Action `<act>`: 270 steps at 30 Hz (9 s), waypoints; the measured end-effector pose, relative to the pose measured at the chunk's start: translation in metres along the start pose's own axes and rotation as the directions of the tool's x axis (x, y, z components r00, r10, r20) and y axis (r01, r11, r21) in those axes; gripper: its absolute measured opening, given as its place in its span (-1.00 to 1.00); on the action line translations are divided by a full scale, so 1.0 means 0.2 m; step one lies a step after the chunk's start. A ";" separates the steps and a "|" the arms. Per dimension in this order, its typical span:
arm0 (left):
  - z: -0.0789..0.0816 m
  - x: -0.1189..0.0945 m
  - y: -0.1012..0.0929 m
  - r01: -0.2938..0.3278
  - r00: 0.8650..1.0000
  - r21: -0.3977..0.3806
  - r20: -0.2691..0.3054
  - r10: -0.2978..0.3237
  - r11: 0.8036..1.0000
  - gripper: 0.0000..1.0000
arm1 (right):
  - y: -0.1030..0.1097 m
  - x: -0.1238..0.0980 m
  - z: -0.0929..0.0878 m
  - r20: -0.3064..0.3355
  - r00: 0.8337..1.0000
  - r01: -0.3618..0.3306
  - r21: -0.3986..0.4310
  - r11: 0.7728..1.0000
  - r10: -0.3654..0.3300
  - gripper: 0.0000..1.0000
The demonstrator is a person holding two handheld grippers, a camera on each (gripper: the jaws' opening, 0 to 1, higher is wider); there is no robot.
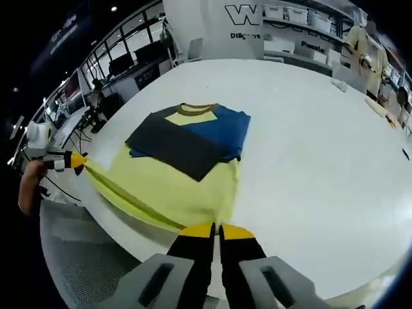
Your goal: Fold the garment on the visible template until the final outline fits inside the template.
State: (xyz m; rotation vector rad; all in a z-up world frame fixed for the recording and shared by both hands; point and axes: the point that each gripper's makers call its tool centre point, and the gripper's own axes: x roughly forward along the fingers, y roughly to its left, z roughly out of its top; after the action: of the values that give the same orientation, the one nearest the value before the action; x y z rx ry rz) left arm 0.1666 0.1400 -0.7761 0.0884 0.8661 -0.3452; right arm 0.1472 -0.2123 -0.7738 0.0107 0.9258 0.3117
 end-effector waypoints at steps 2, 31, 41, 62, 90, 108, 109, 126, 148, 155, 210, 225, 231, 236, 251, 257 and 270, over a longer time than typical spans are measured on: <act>0.05 0.01 0.01 -0.010 1.000 -0.012 0.019 0.011 1.000 -0.97 | -0.01 -0.01 0.05 0.022 1.000 0.004 0.010 1.000 -0.004 -1.00; 0.62 0.10 0.18 -0.042 0.981 -0.062 0.185 0.052 0.997 -0.96 | -0.11 0.04 0.64 0.231 0.973 0.000 0.053 0.999 -0.013 -1.00; 0.81 0.23 0.22 -0.057 0.974 -0.077 0.213 0.073 0.995 -0.96 | -0.17 0.14 0.78 0.224 0.974 0.032 0.041 0.999 -0.040 -1.00; 0.82 0.72 0.39 -0.125 0.984 -0.152 0.109 0.142 0.980 -0.96 | -0.33 0.59 0.92 0.167 0.982 0.071 0.077 0.994 -0.083 -1.00; 0.85 0.97 0.45 -0.130 0.974 -0.111 0.174 0.148 0.985 -0.75 | -0.43 0.89 0.94 0.268 0.963 -0.012 0.126 0.992 -0.022 -0.69; 0.75 1.07 0.46 0.051 0.983 -0.061 0.180 -0.040 0.997 -0.31 | -0.45 1.02 0.84 0.239 0.969 -0.103 0.138 0.985 0.068 -0.42; 0.75 1.09 0.46 0.064 0.983 -0.087 0.178 -0.048 0.994 -0.33 | -0.45 1.04 0.84 0.234 0.970 -0.100 0.139 0.985 0.066 -0.44; 0.80 1.13 0.46 -0.012 0.987 0.022 0.162 0.008 1.000 -0.89 | -0.46 1.09 0.86 0.228 0.973 -0.087 0.205 0.975 0.039 -1.00; 1.04 1.05 0.51 -0.036 0.945 -0.004 0.326 0.035 0.999 -0.88 | -0.49 0.98 1.08 0.376 0.926 -0.048 0.198 0.979 -0.030 -1.00; 0.96 1.18 0.57 -0.096 0.964 0.004 0.249 0.092 0.995 -0.88 | -0.61 1.12 1.07 0.360 0.926 0.043 0.201 0.979 -0.115 -1.00; 0.73 0.65 0.11 0.131 0.940 0.167 0.292 -0.175 0.977 0.98 | -0.08 0.76 0.52 0.188 0.956 -0.233 0.030 0.972 0.224 0.60; 0.48 0.61 0.07 0.190 0.938 0.122 0.269 -0.216 0.974 0.84 | -0.06 0.71 0.33 0.180 0.947 -0.273 0.012 0.962 0.266 0.22; 0.39 0.60 0.10 0.169 0.948 0.127 0.251 -0.196 0.977 0.48 | -0.08 0.71 0.31 0.199 0.945 -0.276 0.047 0.960 0.262 -0.06; 0.32 0.61 0.17 0.138 0.961 0.128 0.223 -0.164 0.982 0.22 | -0.10 0.71 0.32 0.232 0.936 -0.293 0.092 0.952 0.266 -0.25; 0.22 0.68 0.25 0.120 0.968 0.100 0.209 -0.139 0.988 -0.42 | -0.14 0.73 0.30 0.235 0.948 -0.235 0.069 0.970 0.213 -0.65; 0.23 0.70 0.23 0.135 0.966 0.112 0.205 -0.155 0.985 -0.62 | -0.16 0.73 0.30 0.243 0.950 -0.221 0.078 0.972 0.196 -0.78; 0.23 0.68 0.22 0.143 0.964 0.204 0.194 -0.183 0.969 -0.93 | -0.16 0.71 0.29 0.212 0.960 -0.193 0.025 0.981 0.183 -1.00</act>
State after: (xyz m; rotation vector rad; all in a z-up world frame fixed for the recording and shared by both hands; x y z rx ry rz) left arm 0.2956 0.1356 -0.8523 0.1531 0.6295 -0.5815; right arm 0.2816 -0.1976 -0.8543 0.1717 0.7238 0.4570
